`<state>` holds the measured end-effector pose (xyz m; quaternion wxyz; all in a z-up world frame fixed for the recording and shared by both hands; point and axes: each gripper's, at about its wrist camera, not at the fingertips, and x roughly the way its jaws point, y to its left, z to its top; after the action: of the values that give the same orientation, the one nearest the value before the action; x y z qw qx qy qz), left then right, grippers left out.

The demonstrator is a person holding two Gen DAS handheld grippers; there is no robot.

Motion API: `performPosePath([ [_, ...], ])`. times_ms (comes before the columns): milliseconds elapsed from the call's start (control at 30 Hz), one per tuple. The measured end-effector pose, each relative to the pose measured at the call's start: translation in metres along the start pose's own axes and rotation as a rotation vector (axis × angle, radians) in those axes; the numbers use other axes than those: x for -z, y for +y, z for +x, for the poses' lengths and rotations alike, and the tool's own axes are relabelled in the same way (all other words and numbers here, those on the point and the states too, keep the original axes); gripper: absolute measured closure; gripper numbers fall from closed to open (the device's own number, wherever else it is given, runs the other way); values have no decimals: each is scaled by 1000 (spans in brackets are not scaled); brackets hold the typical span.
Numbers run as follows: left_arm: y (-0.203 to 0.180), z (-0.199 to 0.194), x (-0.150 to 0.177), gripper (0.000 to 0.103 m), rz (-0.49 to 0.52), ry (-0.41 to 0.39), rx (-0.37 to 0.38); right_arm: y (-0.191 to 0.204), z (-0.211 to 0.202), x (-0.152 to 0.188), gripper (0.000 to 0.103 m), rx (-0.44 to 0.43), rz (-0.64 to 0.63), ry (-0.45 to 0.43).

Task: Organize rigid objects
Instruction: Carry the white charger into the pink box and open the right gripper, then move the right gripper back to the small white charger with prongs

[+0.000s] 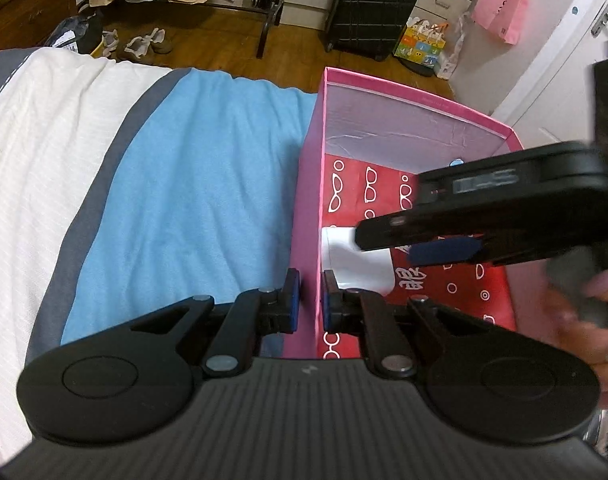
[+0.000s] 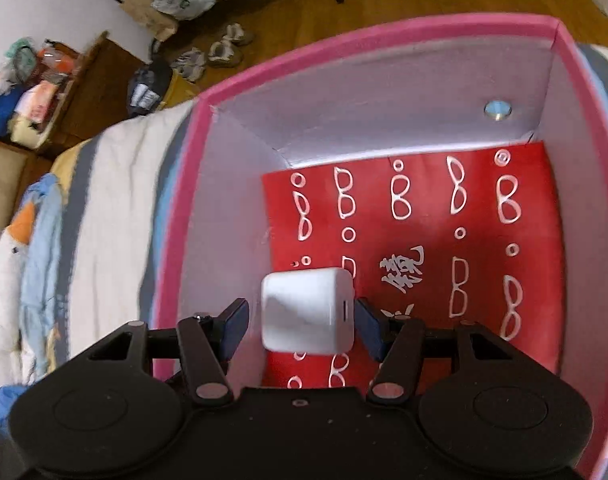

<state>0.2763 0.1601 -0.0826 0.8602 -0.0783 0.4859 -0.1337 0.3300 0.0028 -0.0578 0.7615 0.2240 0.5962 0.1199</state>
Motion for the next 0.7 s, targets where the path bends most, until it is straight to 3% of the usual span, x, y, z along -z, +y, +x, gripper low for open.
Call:
performPosePath([
  [267,-3,1,-1,93,9,5,-14,3,-98,26,37,-73,-163,-103],
  [433,-4,2,-1,93,13,8,-23,-16,-153,49,35,-87,-251,-183],
  [533,-4,2,-1,93,15,9,-26,-35,-173,62,34,-87,-275,-234],
  [700,-6,1,0,93,29,15,-39,-78,-179,74,34,-77,-245,-239],
])
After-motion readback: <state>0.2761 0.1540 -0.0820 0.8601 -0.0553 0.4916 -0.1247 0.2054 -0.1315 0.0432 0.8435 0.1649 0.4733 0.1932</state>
